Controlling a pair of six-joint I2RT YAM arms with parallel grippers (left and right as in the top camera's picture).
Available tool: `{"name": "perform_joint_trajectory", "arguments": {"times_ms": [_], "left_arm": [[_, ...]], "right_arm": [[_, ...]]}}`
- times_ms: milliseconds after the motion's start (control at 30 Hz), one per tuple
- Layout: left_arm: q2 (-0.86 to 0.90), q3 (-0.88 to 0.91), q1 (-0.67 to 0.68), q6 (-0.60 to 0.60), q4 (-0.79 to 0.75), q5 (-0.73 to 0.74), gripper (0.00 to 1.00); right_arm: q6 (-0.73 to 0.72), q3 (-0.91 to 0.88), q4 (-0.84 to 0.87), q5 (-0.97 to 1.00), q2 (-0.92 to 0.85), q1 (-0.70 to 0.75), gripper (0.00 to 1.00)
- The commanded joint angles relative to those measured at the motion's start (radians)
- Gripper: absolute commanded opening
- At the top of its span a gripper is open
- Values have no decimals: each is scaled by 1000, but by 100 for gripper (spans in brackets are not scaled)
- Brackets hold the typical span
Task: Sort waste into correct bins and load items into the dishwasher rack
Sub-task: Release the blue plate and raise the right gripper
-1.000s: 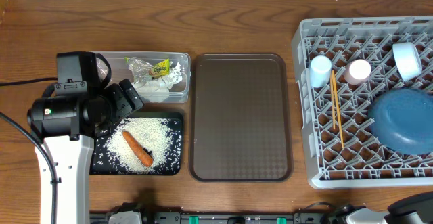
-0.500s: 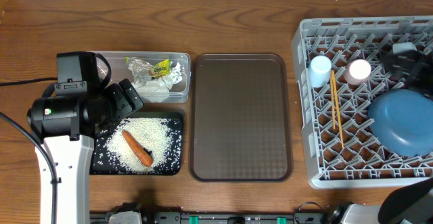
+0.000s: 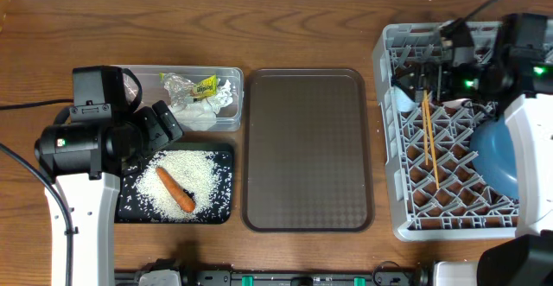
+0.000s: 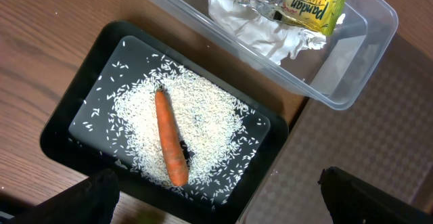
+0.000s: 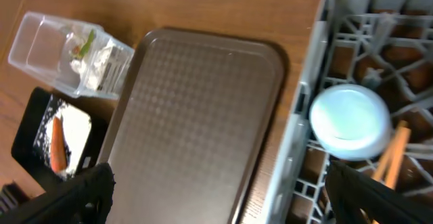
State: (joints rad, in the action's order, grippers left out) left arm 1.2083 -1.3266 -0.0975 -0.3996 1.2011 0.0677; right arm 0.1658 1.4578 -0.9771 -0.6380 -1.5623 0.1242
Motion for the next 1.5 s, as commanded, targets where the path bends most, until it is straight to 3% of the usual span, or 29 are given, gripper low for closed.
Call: {"name": "perform_joint_trajectory", "arguments": {"times_ms": [0,733,900,1167,1333,1467], "left_arm": [[0,-11,-4,-5,3,-9,98],[0,-11,-4,-5,3,-9,98],[0,-11,-4,-5,3,-9,98],[0,-11,-4,-5,3,-9,98],[0,-11,-4,-5,3,-9,98],[0,-11,-4,-5,3,-9,98]], "right_arm": [[15,16,-3,10,16,-25,99],[15,14,-34,119,65,-38,99],[45,14,71,124,211,-101,99],[321,-16,274,145,530,-286,99],[343,-229,470,144,760,-332,99],[340,-508,678,144,949,-329,99]]}}
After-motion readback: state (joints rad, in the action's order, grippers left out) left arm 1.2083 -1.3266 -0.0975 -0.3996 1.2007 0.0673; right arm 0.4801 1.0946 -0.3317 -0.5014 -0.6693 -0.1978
